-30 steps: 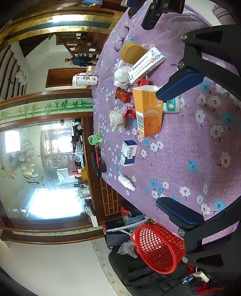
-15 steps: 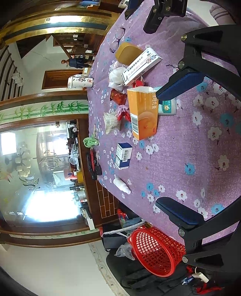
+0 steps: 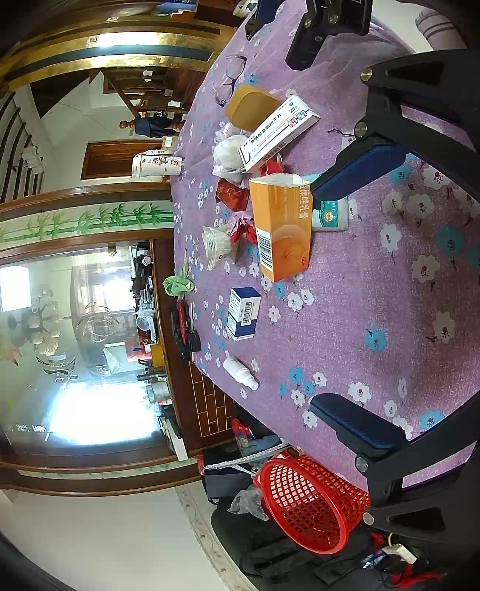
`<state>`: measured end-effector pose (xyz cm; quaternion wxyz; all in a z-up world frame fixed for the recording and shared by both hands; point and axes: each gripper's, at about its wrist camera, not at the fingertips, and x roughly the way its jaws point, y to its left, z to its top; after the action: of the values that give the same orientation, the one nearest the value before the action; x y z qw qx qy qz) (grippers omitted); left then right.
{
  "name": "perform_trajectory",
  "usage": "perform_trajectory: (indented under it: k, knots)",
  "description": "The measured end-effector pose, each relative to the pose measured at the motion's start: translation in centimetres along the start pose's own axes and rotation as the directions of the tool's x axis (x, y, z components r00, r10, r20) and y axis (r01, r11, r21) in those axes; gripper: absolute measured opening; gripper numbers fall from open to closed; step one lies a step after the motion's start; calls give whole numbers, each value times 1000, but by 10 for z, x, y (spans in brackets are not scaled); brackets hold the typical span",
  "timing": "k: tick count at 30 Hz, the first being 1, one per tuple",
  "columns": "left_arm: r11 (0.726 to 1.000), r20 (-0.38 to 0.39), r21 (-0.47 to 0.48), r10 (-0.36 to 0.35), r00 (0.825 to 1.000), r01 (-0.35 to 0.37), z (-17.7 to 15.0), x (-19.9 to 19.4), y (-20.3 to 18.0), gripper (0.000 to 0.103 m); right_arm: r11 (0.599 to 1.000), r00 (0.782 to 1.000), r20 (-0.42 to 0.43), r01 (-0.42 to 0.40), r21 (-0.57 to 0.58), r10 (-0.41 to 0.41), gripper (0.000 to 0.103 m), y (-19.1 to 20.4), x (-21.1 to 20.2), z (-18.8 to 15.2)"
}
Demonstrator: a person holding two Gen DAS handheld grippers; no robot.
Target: Collect trash
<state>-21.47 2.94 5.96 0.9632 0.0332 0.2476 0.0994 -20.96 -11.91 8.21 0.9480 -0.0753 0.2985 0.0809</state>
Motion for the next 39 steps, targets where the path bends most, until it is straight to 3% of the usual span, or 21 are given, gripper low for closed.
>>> perform_trajectory:
  k: [19,22,26,33,35,39]
  knots:
    - [1000,-34,6,-18,999,18,-1,7,-3,103,1000,999,-27,-18,18,18,103,-4,9,-1]
    - [999,-57,-10,-53,997,52,5,13,1,103,999,999,-26,-31,39,32,103,-13,11,5]
    - [984,-149,-74,-171,974,161,17,31,6,103,996,998,-22,-50,72,52,101,-27,13,11]
    - [931,-257,-214,-346,902,296,31,60,-3,103,994,998,-35,-53,92,56,98,-38,20,14]
    - [929,-275,-210,-354,894,304,33,66,-14,103,994,998,-36,-53,95,57,98,-41,23,15]
    - [943,-316,-204,-317,894,262,43,83,-27,103,994,998,-33,-41,97,44,98,-47,27,19]
